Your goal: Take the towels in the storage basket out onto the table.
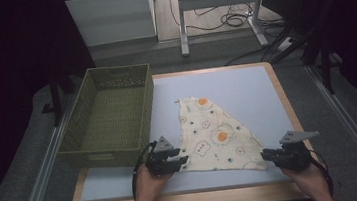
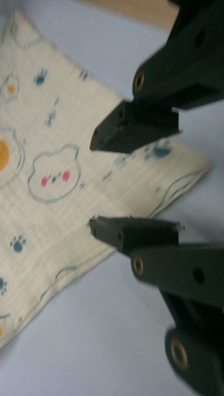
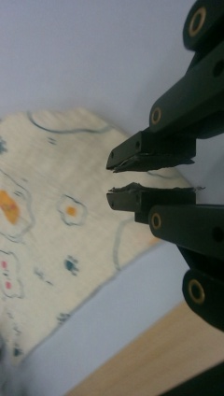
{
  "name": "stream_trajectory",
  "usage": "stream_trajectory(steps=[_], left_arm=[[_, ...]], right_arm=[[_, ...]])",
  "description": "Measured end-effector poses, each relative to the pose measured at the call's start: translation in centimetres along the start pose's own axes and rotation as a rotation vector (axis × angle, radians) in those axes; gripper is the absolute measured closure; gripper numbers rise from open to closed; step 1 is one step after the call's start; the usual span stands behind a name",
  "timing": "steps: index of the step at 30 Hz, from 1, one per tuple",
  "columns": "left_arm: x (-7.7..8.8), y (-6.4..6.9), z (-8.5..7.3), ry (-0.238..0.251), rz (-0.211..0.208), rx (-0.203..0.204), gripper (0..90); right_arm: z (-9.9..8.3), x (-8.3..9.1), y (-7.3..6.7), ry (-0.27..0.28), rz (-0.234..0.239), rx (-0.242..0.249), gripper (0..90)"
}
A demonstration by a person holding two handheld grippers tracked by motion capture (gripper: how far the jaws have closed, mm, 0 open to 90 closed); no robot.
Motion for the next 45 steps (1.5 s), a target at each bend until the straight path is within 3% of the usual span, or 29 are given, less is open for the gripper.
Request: stream_trajectory(steps=[7, 12, 17, 32, 34, 36, 38, 41, 45], left_arm=[[-1.7, -1.1, 0.9, -0.006, 0.078, 0.039, 35.2], [-2.5, -1.0, 0.6, -0.049, 0.129, 0.028, 25.2], [-2.6, -1.0, 0.5, -0.050, 0.127, 0.030, 20.0], [-2.6, -1.0, 0.5, -0.045, 0.128, 0.030, 19.6], [-2.6, -1.0, 0.5, -0.045, 0.128, 0.030, 19.6], [-2.6, -1.0, 0.5, -0.045, 0.129, 0.030, 19.6], [-2.6, -1.0, 0.5, -0.045, 0.128, 0.030, 19.6], [-2.6, -1.0, 0.4, -0.045, 0.129, 0.030, 19.6], [-2.6, -1.0, 0.4, -0.045, 0.129, 0.029, 19.6]], right_arm=[[4.1, -1.6, 1.6, 0.008, -0.012, 0.013, 71.4], [7.2, -3.3, 2.8, 0.015, -0.025, 0.028, 69.4], [9.6, -5.0, 3.3, 0.015, -0.010, 0.024, 68.8], [15.7, -9.8, 4.5, -0.023, 0.000, -0.011, 60.6], [15.9, -10.6, 4.3, -0.053, -0.015, -0.007, 64.8], [15.8, -11.0, 4.0, -0.080, -0.058, 0.007, 78.7], [15.6, -11.2, 3.6, -0.083, -0.065, 0.019, 86.2], [15.6, -10.8, 3.1, -0.082, -0.089, 0.043, 87.7], [16.4, -9.1, 1.7, -0.043, -0.083, 0.080, 87.7]])
Point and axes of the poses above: each handheld gripper's, and its own axes: x roughly backward along the jaws, z roughly out of its top, y roughly to its right, the point moved 2 cm from there along -x, roughly forward along the jaws, and after that the axes turned 14 degrees about -y, right-handed, at the moved point
